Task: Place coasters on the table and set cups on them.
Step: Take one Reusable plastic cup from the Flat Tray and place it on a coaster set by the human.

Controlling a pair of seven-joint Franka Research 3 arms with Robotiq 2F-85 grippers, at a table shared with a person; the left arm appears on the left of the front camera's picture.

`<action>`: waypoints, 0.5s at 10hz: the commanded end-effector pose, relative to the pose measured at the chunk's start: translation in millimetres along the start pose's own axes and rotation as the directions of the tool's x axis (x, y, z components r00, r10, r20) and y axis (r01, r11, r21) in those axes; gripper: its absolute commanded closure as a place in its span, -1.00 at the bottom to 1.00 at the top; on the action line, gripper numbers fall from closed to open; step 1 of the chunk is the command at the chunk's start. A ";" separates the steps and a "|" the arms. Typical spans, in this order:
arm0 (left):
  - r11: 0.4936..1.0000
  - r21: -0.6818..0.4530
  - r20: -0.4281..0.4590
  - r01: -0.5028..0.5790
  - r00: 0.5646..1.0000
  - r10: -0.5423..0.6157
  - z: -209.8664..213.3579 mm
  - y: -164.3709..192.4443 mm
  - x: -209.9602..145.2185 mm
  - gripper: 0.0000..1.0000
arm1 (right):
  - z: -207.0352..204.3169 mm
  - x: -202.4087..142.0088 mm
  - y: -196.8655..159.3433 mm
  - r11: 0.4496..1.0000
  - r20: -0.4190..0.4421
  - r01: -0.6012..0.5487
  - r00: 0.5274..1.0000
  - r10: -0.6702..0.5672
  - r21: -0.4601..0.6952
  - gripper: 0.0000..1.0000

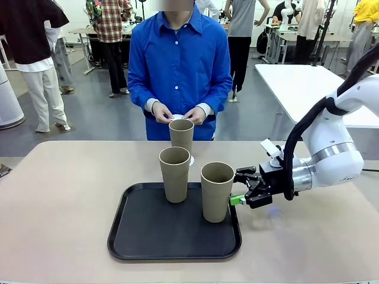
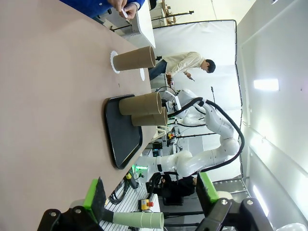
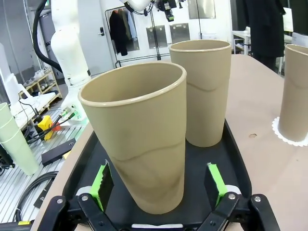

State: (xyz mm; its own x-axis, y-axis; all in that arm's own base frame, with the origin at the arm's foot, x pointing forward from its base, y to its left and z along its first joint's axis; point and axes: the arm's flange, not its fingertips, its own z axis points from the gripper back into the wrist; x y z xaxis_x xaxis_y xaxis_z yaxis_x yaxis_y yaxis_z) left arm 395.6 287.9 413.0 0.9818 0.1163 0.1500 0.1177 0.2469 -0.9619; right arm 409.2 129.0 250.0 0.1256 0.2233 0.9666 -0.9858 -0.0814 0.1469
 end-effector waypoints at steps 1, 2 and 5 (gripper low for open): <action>1.000 -0.007 0.013 -0.002 1.000 0.002 2.2 -2.6 1.2 -1.00 | -9.8 2.5 -3.0 1.000 0.002 0.026 1.000 -0.026 -0.015 -1.00; 1.000 -0.007 0.013 -0.002 1.000 0.002 2.2 -2.6 1.2 -1.00 | -13.8 2.5 -2.9 1.000 -0.001 0.029 1.000 -0.029 -0.003 -1.00; 1.000 -0.007 0.013 -0.002 1.000 0.002 2.2 -2.6 1.2 -1.00 | -26.9 -0.6 -7.7 0.999 -0.008 0.041 0.999 -0.041 0.019 -1.00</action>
State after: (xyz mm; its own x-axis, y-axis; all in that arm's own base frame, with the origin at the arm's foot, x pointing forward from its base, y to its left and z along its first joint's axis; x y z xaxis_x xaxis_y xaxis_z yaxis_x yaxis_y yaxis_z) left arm 395.6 287.9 412.9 0.9818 0.1163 0.1500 0.1177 0.2469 -0.9619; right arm 405.2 143.6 246.7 0.1370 0.2281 0.9639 -0.9797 -0.1127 0.1659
